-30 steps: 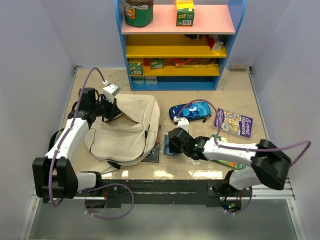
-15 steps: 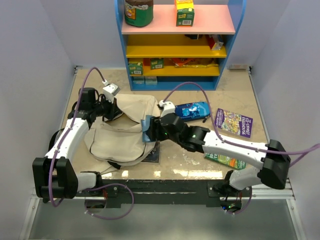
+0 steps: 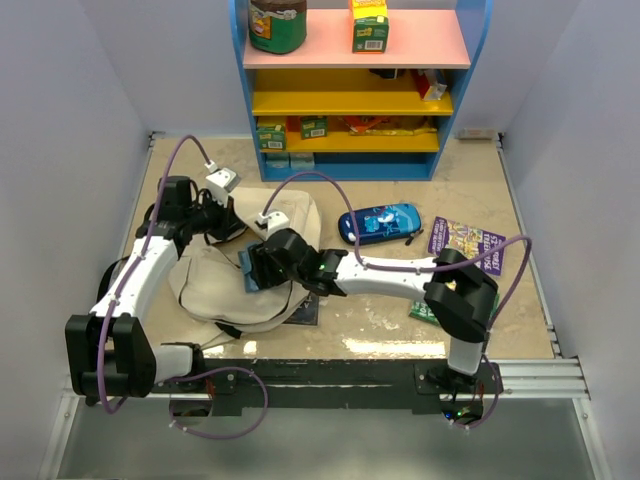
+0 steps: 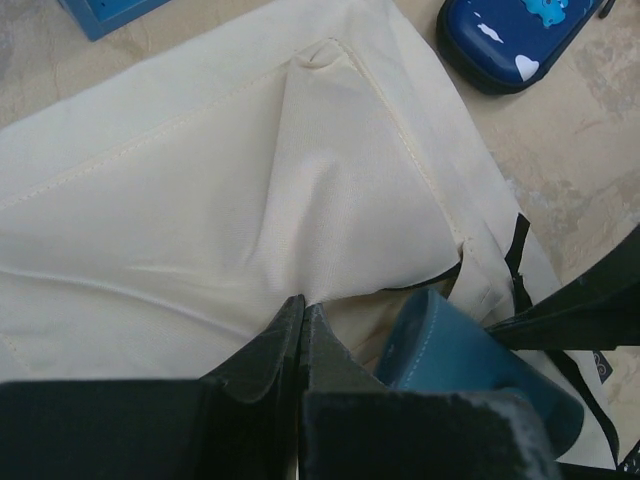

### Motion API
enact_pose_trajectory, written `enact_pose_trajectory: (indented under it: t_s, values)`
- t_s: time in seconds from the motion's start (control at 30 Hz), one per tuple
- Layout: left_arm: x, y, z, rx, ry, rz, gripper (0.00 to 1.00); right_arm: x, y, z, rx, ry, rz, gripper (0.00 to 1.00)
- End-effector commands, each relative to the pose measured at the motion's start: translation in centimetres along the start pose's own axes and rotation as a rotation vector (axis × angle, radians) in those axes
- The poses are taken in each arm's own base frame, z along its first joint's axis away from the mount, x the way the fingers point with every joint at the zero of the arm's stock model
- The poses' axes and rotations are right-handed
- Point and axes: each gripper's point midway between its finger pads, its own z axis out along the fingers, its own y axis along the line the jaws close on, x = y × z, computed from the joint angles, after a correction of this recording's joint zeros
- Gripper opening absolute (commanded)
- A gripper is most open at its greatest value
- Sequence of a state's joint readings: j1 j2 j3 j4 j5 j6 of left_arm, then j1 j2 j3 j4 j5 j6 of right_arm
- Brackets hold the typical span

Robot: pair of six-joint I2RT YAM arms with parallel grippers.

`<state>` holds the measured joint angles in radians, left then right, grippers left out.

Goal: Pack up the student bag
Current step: Place the personal item in the student bag.

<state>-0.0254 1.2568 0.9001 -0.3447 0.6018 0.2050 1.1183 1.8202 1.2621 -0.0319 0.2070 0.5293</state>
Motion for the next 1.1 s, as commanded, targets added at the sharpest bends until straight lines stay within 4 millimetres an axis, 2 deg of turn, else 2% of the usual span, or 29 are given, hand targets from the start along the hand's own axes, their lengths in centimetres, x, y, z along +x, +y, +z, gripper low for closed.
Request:
enact_pose_trajectory:
  t_s: [0.0,0.1,0.2,0.33,0.37,0.43,0.47,0.57,0.63,0.83,0.93,0.97,1.0,1.03,1.07]
  values:
    - [-1.5,-0.6,0.0,0.039,-0.063,0.046,0.00,-3.2,2.6,1.3,-0.064,-0.084,-0.015,0.63]
    - [-1.4,-0.7,0.0,0.046,-0.062,0.047,0.00,-2.0,2.4,3.4,-0.042,-0.044,-0.035,0.68]
    - [-1.4,-0.8,-0.1,0.048,-0.060,0.051,0.00,-0.8,2.1,4.6,-0.020,0.009,-0.044,0.73]
    - [-0.8,-0.8,0.0,0.049,-0.051,0.053,0.00,-0.6,0.2,5.1,0.082,0.017,-0.041,0.78]
    - [-0.7,-0.8,0.0,0.051,-0.048,0.055,0.00,-1.1,0.1,5.0,0.100,0.011,-0.036,0.79]
    - [-0.4,-0.8,0.1,0.050,-0.046,0.056,0.00,-0.8,-1.5,5.1,0.174,0.025,-0.021,0.82]
    - [-0.4,-0.7,0.1,0.048,-0.046,0.054,0.00,-1.7,-2.0,4.9,0.217,0.001,-0.012,0.84]
    - [0.0,-0.7,0.3,0.049,-0.036,0.048,0.00,-2.4,-2.5,4.3,0.250,-0.014,-0.002,0.89]
    - [0.2,-0.6,0.4,0.049,-0.031,0.046,0.00,-3.1,-2.2,4.1,0.235,-0.034,-0.006,0.98]
    - [0.3,-0.5,0.4,0.040,-0.027,0.052,0.00,-4.4,-0.9,3.0,0.168,-0.058,0.006,0.99]
    - [0.6,-0.3,0.5,0.031,-0.020,0.054,0.00,-6.1,0.4,0.9,0.084,-0.122,0.009,0.99]
    - [0.6,-0.2,0.6,0.028,-0.020,0.053,0.00,-5.8,0.2,0.3,0.074,-0.124,0.005,0.99]
    - [0.8,-0.2,0.7,0.031,-0.015,0.050,0.00,-7.0,0.7,-1.0,0.048,-0.155,0.001,0.99]
    - [0.7,-0.2,0.7,0.030,-0.018,0.052,0.00,-7.3,1.1,-1.5,0.026,-0.165,0.000,0.99]
    - [0.8,-0.1,0.8,0.031,-0.015,0.050,0.00,-6.7,0.7,-1.8,0.027,-0.156,-0.005,0.99]
